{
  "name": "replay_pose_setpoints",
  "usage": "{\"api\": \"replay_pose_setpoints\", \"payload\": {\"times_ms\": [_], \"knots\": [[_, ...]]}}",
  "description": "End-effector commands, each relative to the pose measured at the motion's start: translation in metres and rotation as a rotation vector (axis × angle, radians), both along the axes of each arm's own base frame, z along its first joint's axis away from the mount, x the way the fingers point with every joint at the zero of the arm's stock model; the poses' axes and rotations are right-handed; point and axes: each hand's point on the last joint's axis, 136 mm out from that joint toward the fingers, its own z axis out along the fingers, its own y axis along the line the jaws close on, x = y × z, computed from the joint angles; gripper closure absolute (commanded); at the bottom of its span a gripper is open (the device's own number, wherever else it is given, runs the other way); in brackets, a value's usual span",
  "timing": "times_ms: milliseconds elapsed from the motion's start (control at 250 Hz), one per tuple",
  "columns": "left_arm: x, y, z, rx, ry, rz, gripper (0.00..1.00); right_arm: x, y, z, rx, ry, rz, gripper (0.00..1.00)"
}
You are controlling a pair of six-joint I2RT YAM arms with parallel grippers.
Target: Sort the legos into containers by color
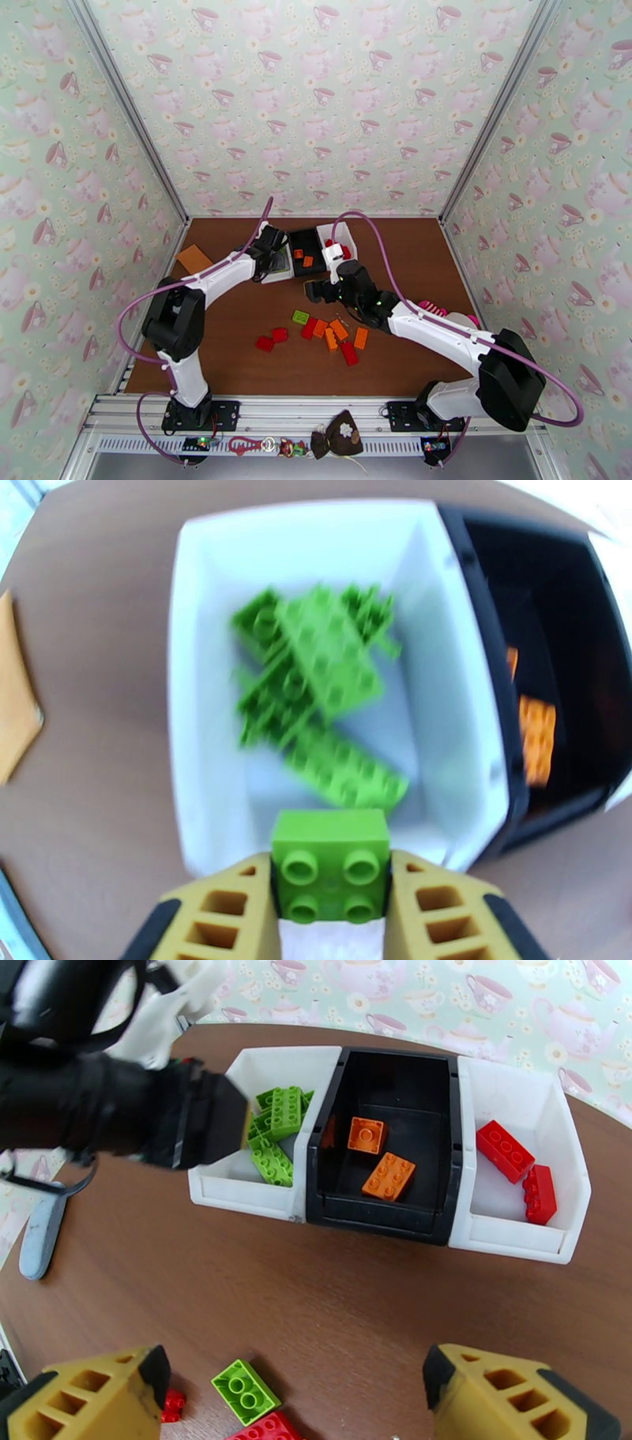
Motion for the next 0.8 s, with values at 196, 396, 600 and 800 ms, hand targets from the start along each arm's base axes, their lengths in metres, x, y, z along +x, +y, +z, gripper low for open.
{"api": "replay_pose_setpoints", "payload": {"times_ms": [196, 396, 600, 800], "knots": [[0.024, -0.007, 0.006, -0.022, -0.031, -0.061, 0.52, 0.002, 0.009, 0.022, 0.091, -0.036, 0.003, 0.09], [0.012, -0.012, 0.041, -0.072, -0.160, -0.122, 0.20, -0.002, -0.007, 0.022, 0.076, -0.023, -0.052, 0.09], [-0.028, -0.032, 0.071, -0.141, -0.297, -0.319, 0.08, -0.019, -0.033, 0.005, 0.018, 0.044, -0.113, 0.09], [-0.086, -0.058, 0.079, -0.122, -0.406, -0.588, 0.04, -0.041, -0.078, -0.019, -0.098, 0.125, -0.222, 0.09]]}}
